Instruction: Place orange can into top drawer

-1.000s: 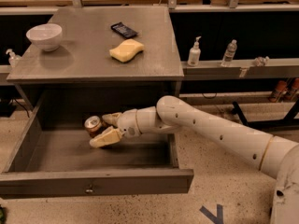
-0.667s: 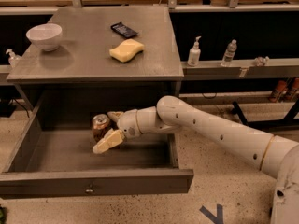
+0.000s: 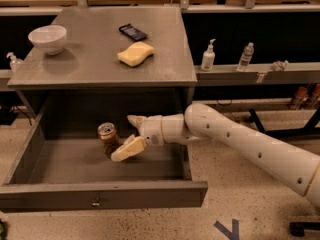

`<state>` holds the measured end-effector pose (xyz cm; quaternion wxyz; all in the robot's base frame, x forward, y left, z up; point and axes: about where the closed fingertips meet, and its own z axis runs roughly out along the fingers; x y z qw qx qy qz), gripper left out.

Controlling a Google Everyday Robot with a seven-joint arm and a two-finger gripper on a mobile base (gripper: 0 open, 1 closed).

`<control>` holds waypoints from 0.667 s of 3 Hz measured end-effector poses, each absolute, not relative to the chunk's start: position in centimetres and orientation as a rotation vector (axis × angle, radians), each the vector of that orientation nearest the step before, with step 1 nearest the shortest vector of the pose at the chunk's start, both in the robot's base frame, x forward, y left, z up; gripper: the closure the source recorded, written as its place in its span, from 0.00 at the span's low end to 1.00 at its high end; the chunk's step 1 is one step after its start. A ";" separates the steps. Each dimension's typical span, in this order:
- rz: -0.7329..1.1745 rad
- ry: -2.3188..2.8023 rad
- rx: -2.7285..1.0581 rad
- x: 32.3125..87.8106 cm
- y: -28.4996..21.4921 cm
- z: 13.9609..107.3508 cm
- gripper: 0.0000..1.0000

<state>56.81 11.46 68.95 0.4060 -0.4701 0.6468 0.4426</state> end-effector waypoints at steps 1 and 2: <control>1.133 1.593 -1.146 56.6 9.3 70.2 0.00; 1.133 1.593 -1.146 56.6 9.3 70.2 0.00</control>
Offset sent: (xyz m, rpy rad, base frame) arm -0.0013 -0.0166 0.0096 0.0392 -0.0090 -0.0102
